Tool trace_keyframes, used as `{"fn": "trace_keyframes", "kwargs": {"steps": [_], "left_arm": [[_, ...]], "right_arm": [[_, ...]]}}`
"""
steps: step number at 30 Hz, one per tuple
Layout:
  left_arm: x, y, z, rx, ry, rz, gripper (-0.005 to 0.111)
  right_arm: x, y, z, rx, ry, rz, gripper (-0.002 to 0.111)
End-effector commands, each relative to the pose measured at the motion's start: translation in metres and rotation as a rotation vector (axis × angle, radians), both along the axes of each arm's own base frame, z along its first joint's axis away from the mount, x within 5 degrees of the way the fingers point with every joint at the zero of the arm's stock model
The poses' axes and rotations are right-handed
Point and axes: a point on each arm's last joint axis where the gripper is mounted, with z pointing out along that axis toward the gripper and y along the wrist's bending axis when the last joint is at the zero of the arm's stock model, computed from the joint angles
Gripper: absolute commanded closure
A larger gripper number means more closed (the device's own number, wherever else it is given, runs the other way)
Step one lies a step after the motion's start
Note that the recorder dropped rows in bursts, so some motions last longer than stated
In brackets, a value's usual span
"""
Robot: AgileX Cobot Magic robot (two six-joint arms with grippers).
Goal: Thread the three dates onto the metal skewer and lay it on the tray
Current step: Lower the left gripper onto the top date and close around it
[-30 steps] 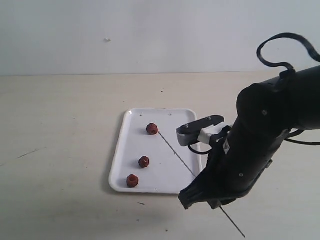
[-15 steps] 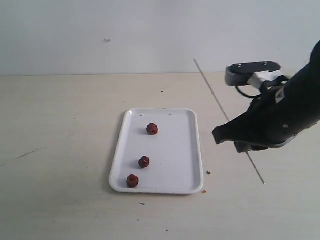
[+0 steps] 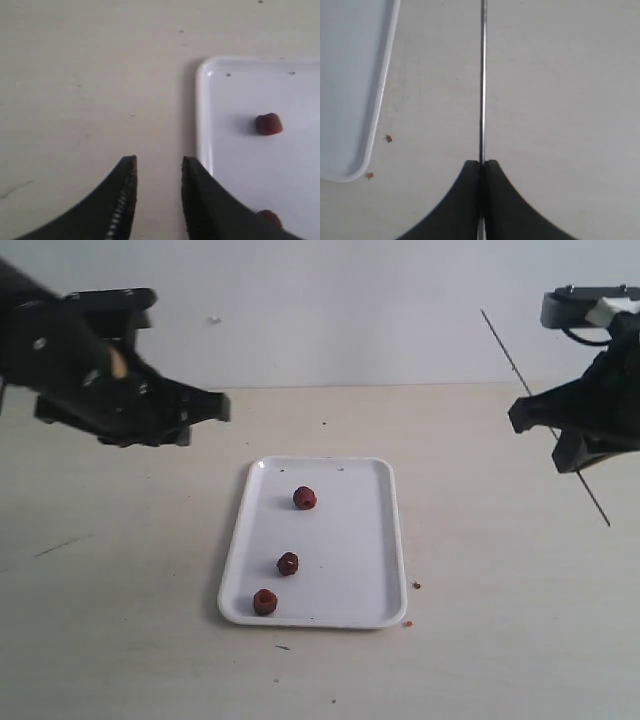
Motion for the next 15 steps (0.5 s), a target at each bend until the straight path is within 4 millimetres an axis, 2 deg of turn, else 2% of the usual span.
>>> {"fn": "trace_keyframes", "kwargs": {"steps": [1,4,9,15], "left_arm": [[0.025,-0.047,0.010,-0.054,0.100,-0.101,0.064],[0.041,-0.065,0.009,-0.117,0.169,-0.103,0.057],[0.063,-0.086,0.001,-0.158,0.268,-0.093,0.055],[0.081,-0.105,-0.035,-0.180,0.391,-0.078,0.055]], "right_arm": [[0.017,-0.003,0.025,-0.021,-0.045,0.021,0.108],[0.026,-0.002,0.026,-0.014,-0.056,0.019,0.108],[0.040,0.001,0.003,0.018,-0.004,0.015,0.108],[0.050,0.006,-0.022,0.057,0.062,0.062,0.108]]}}
